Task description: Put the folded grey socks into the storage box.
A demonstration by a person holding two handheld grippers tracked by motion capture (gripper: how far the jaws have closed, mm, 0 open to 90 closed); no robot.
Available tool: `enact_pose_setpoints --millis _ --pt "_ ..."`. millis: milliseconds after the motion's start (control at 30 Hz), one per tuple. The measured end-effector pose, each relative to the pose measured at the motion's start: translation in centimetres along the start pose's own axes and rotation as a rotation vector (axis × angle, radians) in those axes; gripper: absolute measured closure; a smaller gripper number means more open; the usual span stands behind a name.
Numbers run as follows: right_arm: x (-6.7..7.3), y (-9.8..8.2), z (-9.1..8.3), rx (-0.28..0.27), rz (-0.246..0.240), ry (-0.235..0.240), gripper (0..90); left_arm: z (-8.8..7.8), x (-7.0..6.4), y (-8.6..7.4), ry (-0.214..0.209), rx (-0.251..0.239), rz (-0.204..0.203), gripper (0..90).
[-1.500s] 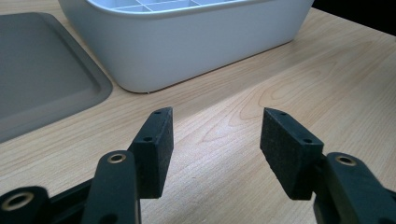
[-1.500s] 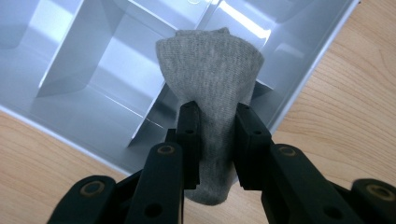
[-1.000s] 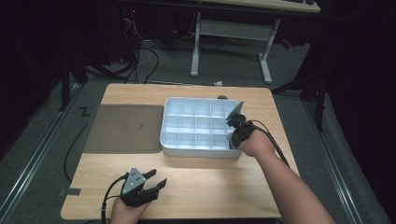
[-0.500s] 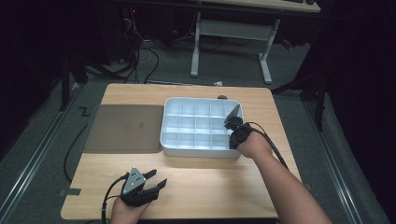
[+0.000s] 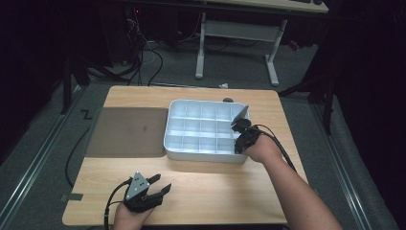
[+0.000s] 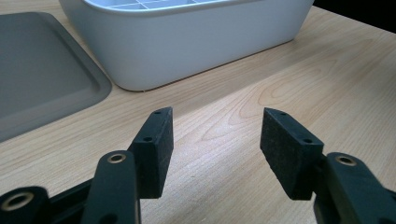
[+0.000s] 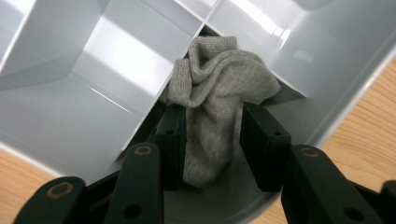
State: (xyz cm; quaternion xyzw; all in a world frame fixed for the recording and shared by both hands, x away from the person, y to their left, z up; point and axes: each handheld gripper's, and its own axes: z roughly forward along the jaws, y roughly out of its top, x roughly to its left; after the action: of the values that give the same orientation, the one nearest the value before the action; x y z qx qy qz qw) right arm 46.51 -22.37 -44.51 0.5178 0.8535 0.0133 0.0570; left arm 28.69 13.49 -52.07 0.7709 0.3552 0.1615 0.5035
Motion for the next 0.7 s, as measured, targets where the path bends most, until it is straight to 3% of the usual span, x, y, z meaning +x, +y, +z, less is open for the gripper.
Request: enact_pose_setpoints --millis 367,700 --pt "-0.2 -0.1 -1.3 -0.013 0.005 0.004 63.3 0.0 0.0 0.0 -0.001 0.001 -0.002 45.1" --pt "-0.7 0.0 -1.4 -0.02 0.013 -0.01 65.6 0.0 0.1 0.1 -0.003 0.005 -0.006 45.1"
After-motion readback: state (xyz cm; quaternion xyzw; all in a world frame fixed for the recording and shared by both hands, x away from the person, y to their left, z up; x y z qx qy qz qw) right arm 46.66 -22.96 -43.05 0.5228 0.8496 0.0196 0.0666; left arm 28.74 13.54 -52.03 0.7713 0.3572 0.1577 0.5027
